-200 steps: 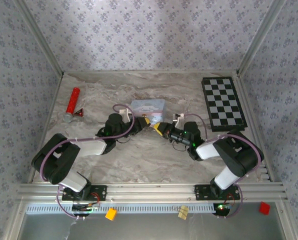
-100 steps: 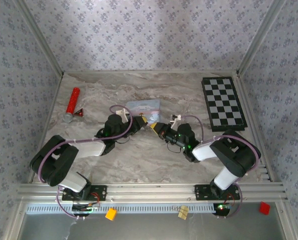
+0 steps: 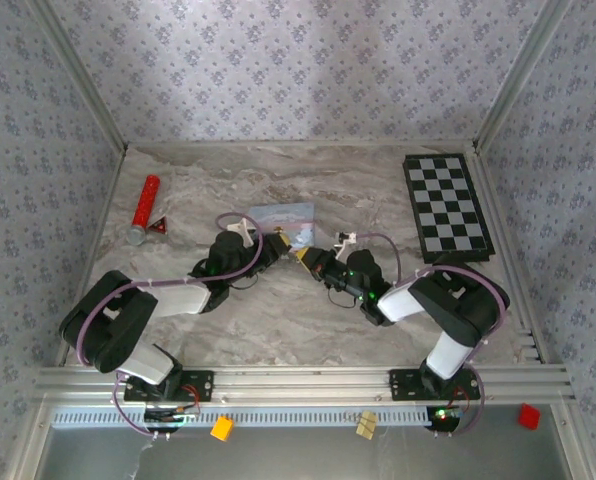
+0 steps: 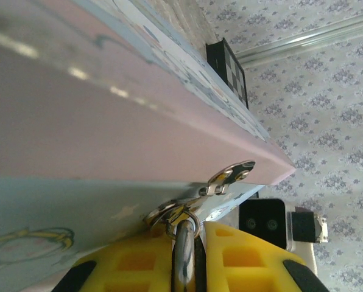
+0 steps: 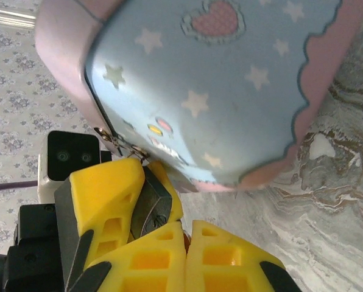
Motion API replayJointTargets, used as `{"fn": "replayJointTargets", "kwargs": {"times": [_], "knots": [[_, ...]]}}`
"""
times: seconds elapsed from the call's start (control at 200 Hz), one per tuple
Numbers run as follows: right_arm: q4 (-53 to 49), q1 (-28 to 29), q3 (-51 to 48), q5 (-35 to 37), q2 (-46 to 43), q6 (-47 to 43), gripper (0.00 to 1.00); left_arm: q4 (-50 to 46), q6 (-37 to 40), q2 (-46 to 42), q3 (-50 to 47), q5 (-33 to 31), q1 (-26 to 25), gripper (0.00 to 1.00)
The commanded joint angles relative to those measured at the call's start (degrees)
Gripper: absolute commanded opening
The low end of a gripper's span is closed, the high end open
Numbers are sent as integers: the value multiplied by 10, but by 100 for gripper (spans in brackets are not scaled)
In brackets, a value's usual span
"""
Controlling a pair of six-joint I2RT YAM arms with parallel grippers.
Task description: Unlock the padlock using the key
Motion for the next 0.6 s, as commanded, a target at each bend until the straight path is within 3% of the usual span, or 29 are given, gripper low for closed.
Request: {"fn": "replayJointTargets", "kwargs": {"times": [0.0, 0.185, 0.395, 0.595], "knots": [[104, 54, 67, -82, 6, 2, 0, 99, -2, 3, 16, 148, -49, 0], [105, 51, 60, -80, 5, 1, 0, 113, -8, 13, 18, 159, -48, 0], [93, 9, 39, -92, -29, -7, 0, 82, 9, 2, 18, 184, -49, 0], [61, 34, 63, -95, -41, -26, 0, 65, 20, 0, 11, 175, -51, 0]]}}
